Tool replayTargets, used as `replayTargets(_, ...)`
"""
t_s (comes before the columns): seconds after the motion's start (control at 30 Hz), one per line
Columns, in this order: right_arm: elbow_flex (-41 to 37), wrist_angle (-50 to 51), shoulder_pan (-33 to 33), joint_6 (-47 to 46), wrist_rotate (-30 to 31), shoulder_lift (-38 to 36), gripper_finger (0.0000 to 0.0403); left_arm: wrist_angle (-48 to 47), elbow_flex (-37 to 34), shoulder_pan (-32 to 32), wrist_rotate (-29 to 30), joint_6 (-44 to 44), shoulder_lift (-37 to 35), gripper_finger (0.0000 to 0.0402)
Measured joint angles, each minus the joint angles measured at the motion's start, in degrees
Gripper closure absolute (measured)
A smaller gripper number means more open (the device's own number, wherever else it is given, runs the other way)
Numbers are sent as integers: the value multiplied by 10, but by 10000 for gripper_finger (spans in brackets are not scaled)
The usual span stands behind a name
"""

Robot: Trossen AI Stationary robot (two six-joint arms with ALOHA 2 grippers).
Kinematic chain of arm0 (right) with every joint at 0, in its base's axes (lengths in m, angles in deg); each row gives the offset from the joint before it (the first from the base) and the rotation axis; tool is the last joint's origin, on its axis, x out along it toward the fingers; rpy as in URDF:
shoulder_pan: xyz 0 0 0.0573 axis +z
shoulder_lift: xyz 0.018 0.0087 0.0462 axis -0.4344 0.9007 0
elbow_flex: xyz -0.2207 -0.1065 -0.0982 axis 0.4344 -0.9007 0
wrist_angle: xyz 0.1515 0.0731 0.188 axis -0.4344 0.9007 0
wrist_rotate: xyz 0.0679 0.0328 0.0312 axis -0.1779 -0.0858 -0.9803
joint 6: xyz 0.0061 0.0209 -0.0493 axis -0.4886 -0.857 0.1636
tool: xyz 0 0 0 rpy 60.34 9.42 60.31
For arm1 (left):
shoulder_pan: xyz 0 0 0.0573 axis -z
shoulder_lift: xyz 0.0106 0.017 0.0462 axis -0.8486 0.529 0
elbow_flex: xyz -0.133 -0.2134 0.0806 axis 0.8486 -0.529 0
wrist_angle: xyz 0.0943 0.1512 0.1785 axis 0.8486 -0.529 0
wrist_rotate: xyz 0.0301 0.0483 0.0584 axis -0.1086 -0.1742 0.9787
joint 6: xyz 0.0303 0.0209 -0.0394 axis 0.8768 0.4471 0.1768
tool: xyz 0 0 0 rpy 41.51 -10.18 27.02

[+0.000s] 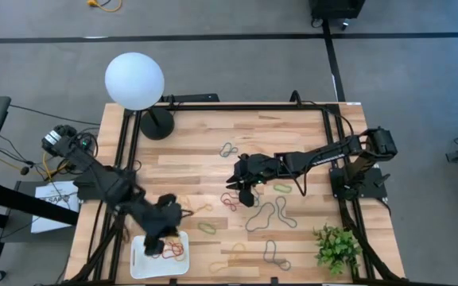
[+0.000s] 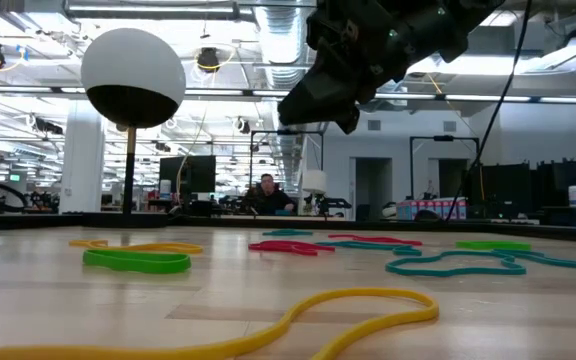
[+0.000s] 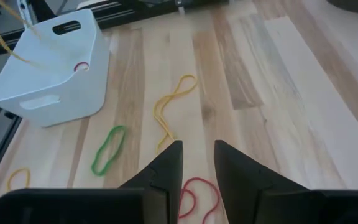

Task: Pick and place items into bin
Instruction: Put the yellow rubber band into the bin

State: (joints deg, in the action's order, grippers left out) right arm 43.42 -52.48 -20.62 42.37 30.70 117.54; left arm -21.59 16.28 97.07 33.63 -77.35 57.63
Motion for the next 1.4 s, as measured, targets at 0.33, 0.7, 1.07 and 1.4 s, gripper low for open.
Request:
replayTargets(0.33,0,7,0,0,0,1,317,-4,-66,104,111,-223,57,401)
replayTargets(0.7,0,7,0,13,0,1,317,14,-66,98,86,-227,156,336)
replayTargets(1.07,1,-86,24,118,-41,40,317,-51,-66,89,60,-142,118,308)
replayTargets(1.4,126,-108,44,136,-27,199,317,-71,-66,93,238,-91,1,318)
